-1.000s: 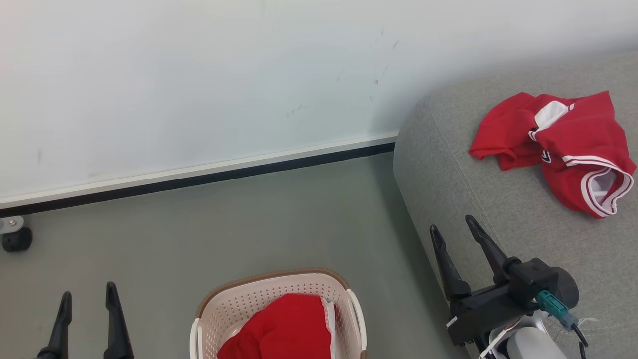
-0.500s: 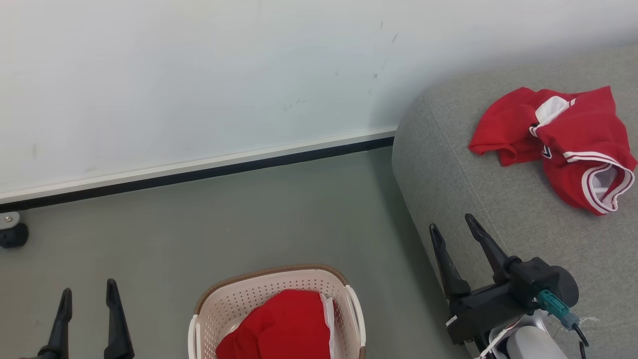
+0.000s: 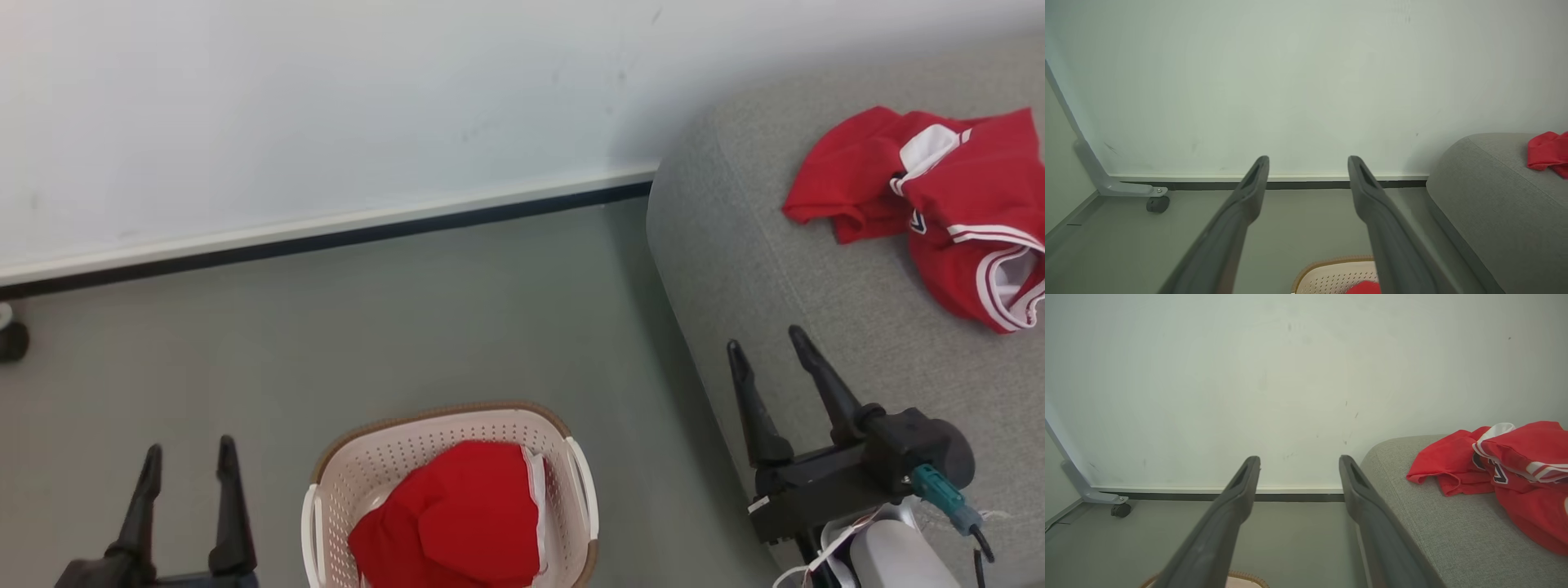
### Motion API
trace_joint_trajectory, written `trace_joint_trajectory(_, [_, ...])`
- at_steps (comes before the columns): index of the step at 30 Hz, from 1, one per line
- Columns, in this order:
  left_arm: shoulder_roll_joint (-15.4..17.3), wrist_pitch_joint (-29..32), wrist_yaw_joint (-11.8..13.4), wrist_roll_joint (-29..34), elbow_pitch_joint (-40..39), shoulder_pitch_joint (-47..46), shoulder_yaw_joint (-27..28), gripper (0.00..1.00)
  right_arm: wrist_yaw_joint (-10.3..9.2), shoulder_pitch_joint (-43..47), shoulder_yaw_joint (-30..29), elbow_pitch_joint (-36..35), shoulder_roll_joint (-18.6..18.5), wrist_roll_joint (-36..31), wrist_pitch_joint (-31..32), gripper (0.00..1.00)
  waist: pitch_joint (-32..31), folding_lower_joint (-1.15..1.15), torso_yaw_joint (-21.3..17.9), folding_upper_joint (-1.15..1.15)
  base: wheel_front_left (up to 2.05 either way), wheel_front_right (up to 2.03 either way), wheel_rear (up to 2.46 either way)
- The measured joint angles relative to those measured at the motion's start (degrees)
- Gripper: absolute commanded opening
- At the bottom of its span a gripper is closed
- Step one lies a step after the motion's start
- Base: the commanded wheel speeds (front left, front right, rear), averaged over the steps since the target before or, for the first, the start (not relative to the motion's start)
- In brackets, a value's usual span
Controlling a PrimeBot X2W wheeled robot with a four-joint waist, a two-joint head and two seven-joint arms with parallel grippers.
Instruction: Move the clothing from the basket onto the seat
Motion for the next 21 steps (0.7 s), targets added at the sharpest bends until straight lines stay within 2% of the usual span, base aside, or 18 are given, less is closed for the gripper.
trace_joint_trajectory(9, [-0.4, 2.5, -2.3, 2.6, 2.0, -6.4, -6.2, 1.0, -1.52, -0.2, -2.4, -3.3, -0.6, 0.2, 0.0, 1.0, 5.6, 0.0, -0.1, 0.0, 0.0, 0.0, 0.0])
trace_joint_trajectory(21, [-1.4, 8.5, -7.6, 6.6, 14.3, -18.0, -15.9, 1.0, -2.97, -4.8, -4.5, -8.3, -1.6, 0.1, 0.0, 1.0, 15.2, 0.01, -1.1, 0.0, 0.0, 0.0, 0.0])
